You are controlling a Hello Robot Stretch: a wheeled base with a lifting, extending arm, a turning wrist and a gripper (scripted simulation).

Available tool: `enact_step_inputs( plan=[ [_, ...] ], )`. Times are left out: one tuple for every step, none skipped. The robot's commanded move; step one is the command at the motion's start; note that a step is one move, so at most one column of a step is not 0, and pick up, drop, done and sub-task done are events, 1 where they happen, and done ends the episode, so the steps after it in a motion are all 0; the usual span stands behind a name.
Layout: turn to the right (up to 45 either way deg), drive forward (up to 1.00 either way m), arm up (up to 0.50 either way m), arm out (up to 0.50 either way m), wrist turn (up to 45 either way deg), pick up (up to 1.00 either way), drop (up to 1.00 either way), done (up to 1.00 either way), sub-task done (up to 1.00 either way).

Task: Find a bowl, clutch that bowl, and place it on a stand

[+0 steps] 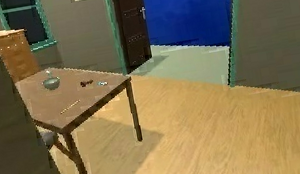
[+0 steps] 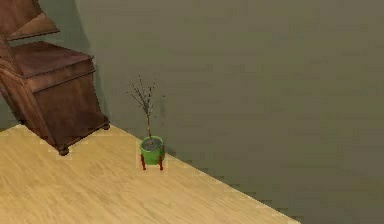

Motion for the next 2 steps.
enact_step_inputs(
  plan=[
    [45.0,0.0,0.0,0.0,0.0,0.0,0.0,0.0,0.0],
    [3.0,0.0,0.0,0.0,0.0,0.0,0.0,0.0,0.0]
  ],
)
